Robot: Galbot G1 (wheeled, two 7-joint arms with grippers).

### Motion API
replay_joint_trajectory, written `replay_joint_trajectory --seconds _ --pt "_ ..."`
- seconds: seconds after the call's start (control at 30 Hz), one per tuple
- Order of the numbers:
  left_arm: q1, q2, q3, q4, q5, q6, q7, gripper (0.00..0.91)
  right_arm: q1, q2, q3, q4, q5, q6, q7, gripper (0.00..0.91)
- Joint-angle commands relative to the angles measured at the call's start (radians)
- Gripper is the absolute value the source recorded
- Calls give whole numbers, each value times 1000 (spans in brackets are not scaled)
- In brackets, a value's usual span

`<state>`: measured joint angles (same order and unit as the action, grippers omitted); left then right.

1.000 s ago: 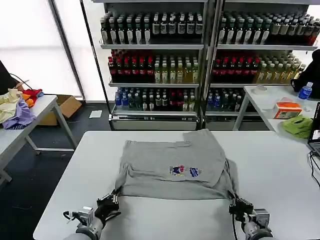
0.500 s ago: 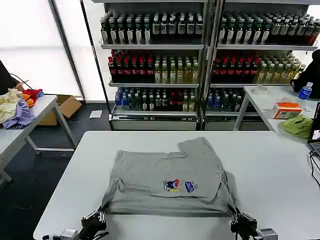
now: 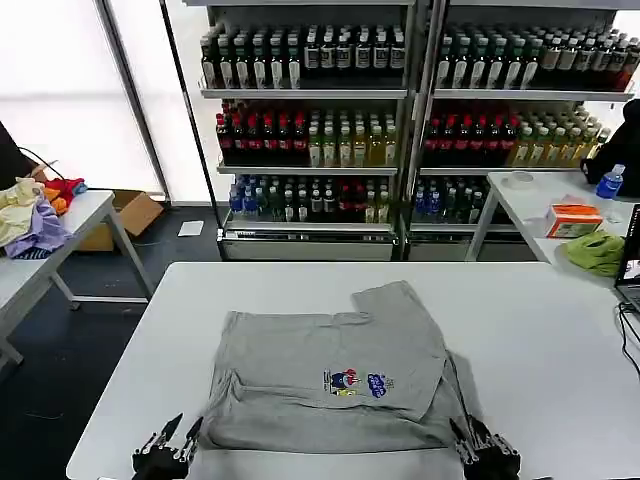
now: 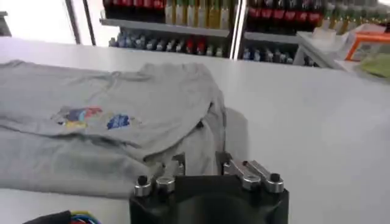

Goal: Fold and organize the clothes.

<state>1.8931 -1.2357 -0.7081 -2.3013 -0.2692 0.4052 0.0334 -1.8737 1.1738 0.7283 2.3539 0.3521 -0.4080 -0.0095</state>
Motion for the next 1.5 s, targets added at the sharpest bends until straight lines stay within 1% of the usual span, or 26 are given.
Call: replay_joint_trajectory --seconds 0.03,0.07,0.1,0.13,0.17,0.2,0.23,0.27,0.3,0.33,0.37,0.43,0.47,0.5,0.6,0.67,0.8,0.97,1.1,1.23,1.4,1.5 --pt "-163 131 -97 2 -120 46 30 907 199 -117 121 -15 149 -7 -91 907" --pt "-202 174 -88 35 -134 38 50 907 273 -152 93 -47 153 -33 -103 907" --pt "-229 199 -71 57 -148 21 63 907 327 -183 76 -75 168 -44 -103 907" --pt "-273 243 -44 122 -168 15 76 907 458 -210 26 -140 179 -77 -109 907" --pt "-303 272 -19 154 -184 21 90 907 509 -216 8 -184 182 -91 -119 907" --pt "-322 285 -1 183 -184 19 109 907 592 -225 -20 -228 195 -104 -133 907" --pt "-376 311 32 236 -193 16 138 907 670 -229 -71 -298 201 -108 -133 907" --pt "-392 318 42 254 -196 16 144 907 704 -228 -91 -329 198 -119 -137 907" --pt "-454 336 80 311 -195 16 159 907 777 -226 -143 -415 195 -134 -153 907" --pt "-517 352 117 363 -197 13 177 907 863 -218 -184 -485 187 -131 -166 907" --pt "-574 357 147 396 -219 15 181 907 901 -213 -209 -521 181 -132 -174 907" --pt "-669 359 183 464 -243 22 192 907 1003 -187 -283 -640 138 -132 -198 907" --pt "-710 356 221 497 -241 21 193 907 1030 -179 -302 -669 128 -130 -203 907" --pt "-734 356 238 521 -236 22 198 907 1068 -163 -330 -734 124 -135 -214 907" --pt "-821 357 310 620 -227 20 216 907 1126 -131 -374 -843 109 -143 -254 907" --pt "-864 356 359 665 -213 14 225 907 1158 -109 -396 -938 94 -139 -264 907" --pt "-971 340 420 764 -211 11 226 907 1225 -70 -430 -1065 88 -142 -263 907" --pt "-1065 319 487 851 -207 6 226 907 1292 -26 -463 -1160 81 -154 -255 907" --pt "-1119 304 519 892 -231 18 223 907 1312 -3 -463 -1172 90 -169 -234 907" --pt "-1135 299 530 914 -236 15 224 907 1325 -2 -482 -1192 87 -169 -235 907" --pt "-1141 286 543 935 -237 15 224 907 1353 11 -516 -1272 91 -167 -228 907" --pt "-1131 286 548 933 -251 20 223 907 1344 25 -513 -1267 94 -167 -226 907"
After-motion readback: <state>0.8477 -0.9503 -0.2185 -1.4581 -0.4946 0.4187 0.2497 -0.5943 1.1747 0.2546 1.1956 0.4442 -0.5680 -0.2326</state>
